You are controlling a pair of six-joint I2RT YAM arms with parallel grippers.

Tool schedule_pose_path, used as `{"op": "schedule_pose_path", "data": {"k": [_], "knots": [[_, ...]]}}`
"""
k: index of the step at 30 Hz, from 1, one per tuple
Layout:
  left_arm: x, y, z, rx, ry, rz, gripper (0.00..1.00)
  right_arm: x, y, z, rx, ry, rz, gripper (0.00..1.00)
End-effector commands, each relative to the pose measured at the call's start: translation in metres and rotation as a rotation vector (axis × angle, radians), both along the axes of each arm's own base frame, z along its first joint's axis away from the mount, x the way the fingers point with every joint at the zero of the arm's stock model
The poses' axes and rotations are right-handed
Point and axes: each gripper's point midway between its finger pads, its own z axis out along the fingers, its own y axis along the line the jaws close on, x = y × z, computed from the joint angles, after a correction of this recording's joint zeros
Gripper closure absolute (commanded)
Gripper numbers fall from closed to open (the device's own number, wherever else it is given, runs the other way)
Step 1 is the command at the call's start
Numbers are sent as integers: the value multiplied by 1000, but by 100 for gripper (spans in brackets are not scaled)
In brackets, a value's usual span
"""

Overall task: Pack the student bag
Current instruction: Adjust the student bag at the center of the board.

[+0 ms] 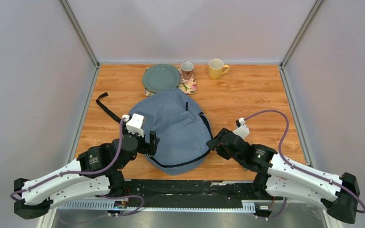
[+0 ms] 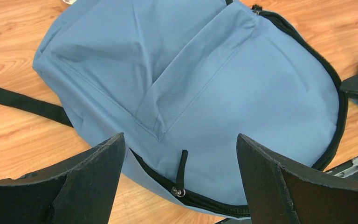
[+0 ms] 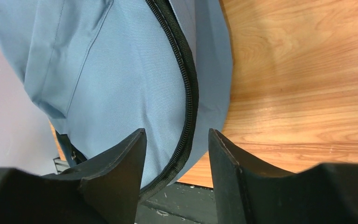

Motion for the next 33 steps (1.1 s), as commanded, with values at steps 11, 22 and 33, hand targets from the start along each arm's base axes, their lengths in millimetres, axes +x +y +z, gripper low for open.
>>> {"op": "schedule_pose_path", "data": {"k": [11, 22, 33], "knots": [[-1, -13, 4, -40, 10, -36, 6, 9, 6, 12, -117, -28, 51, 59], [0, -6, 5, -52, -1, -8, 7, 16, 17, 13, -189, -13, 85, 92], [-1, -7, 5, -73, 1, -7, 7, 34, 48, 63, 61, -186, 79, 100]]}}
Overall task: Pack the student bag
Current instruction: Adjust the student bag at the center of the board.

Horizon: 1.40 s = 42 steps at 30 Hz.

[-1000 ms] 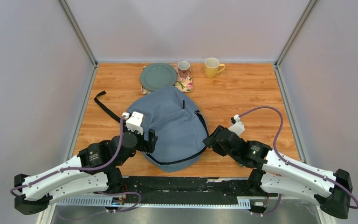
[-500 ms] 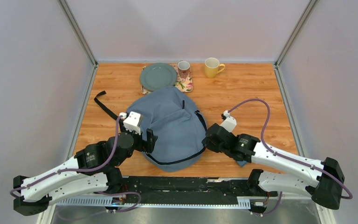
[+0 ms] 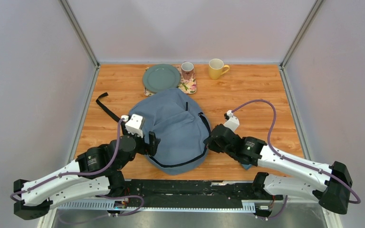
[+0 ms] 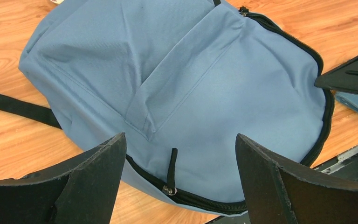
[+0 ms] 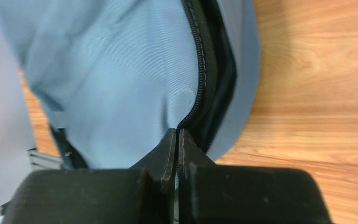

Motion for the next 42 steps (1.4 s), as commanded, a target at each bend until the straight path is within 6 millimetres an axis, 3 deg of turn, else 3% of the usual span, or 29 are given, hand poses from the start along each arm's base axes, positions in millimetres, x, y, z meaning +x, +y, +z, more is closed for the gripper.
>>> {"op": "schedule_pose_path", "data": {"k": [1, 4, 8, 14, 24, 28, 29, 31, 36, 37, 40, 42], "knots": [[3, 1, 8, -44, -14, 27, 8, 27, 24, 63, 235, -194, -38, 100], [4, 4, 10, -51, -22, 39, 8, 37, 22, 77, 260, -245, -72, 100], [5, 7, 10, -61, -28, 57, 8, 43, 27, 68, 244, -234, -81, 100], [4, 7, 11, -63, -24, 54, 9, 46, 31, 14, 131, -147, -97, 100], [3, 7, 6, -71, -17, 61, 9, 30, -7, -45, -30, -70, -140, 100], [4, 6, 7, -62, -16, 58, 9, 22, -24, -59, -117, -22, -162, 100], [4, 5, 7, -61, -16, 56, 9, 21, -27, -56, -119, -26, -164, 99], [4, 5, 6, -59, -12, 52, 9, 21, -35, -50, -133, -37, -179, 82], [4, 7, 5, -45, -11, 59, 9, 23, -63, -10, -127, -133, -235, 44], [3, 9, 3, -36, -9, 61, 9, 23, -66, 4, -95, -161, -242, 41], [4, 18, -4, 2, 1, 92, 9, 19, -73, 19, -58, -196, -227, 34], [5, 25, -9, 22, 4, 129, 9, 12, -67, 18, -13, -167, -203, 33]]}}
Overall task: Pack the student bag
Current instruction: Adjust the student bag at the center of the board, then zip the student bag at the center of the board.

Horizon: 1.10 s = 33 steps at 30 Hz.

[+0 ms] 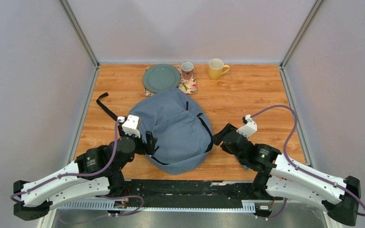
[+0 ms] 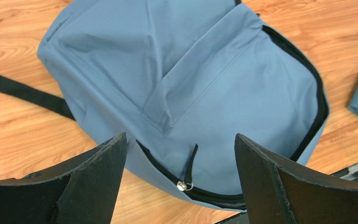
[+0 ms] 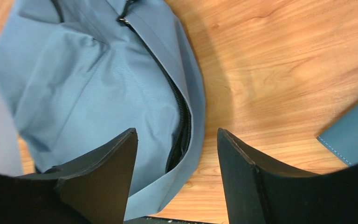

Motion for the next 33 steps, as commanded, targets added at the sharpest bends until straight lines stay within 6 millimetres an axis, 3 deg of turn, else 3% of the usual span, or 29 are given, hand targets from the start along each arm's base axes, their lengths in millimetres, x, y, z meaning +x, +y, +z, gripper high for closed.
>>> {"op": "schedule_pose_path", "data": {"k": [1, 6, 9, 12, 14, 15, 24, 28, 33], "knots": [[3, 20, -12, 75, 19, 87, 9, -4, -9, 11, 31, -19, -7, 33], [7, 30, -24, 188, 52, 154, 7, -19, 43, -8, 239, 78, 128, 30], [7, 29, -30, 212, 81, 165, 6, -20, 69, -16, 321, 104, 177, 16], [8, 34, -39, 242, 120, 187, 5, -16, 87, -14, 337, 112, 211, 12], [9, 42, -50, 253, 172, 221, 4, -16, 86, -26, 268, 154, 208, 12], [9, 44, -54, 239, 189, 228, 4, -14, 89, -20, 268, 156, 208, 11], [20, 32, -83, -3, 302, 210, 4, -14, 93, -32, 239, 188, 210, 11], [30, 19, -73, -112, 280, 212, 4, -16, 87, -26, 234, 180, 211, 11], [29, 14, -67, -147, 278, 195, 1, -17, 62, -23, 173, 155, 163, 9]]}}
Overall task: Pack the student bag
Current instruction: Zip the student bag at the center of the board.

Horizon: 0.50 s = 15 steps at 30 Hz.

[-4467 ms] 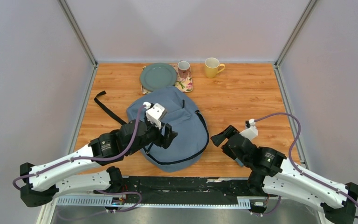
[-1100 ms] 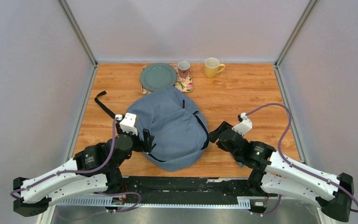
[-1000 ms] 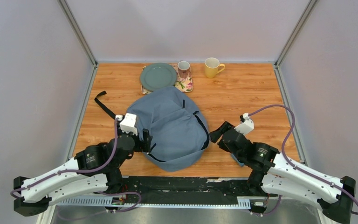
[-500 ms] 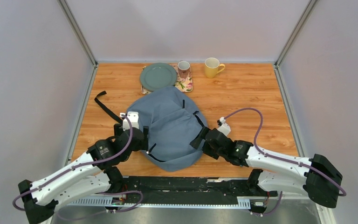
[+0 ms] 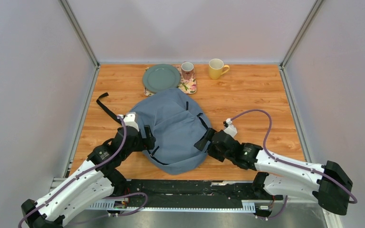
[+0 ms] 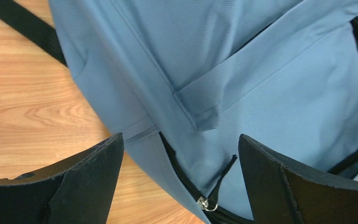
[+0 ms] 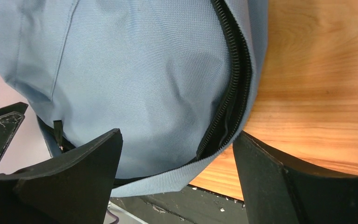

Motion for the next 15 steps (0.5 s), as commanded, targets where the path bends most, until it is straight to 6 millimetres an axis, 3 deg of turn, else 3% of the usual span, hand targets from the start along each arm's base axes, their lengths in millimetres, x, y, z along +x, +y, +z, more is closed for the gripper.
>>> {"op": "schedule_pose_path", "data": {"k": [1, 2, 9, 15], "knots": [[3, -13, 14, -88, -21, -16, 1, 8, -18, 26, -24, -73, -51, 9], [2, -11, 13, -84, -16, -1, 1, 6, -27, 23, -68, -70, -53, 9], [-7, 1, 13, -92, -7, 44, 1, 12, -51, 67, -130, -159, -85, 8], [-9, 7, 17, -116, -68, 38, 1, 18, -51, 108, -79, -264, -67, 8]]}}
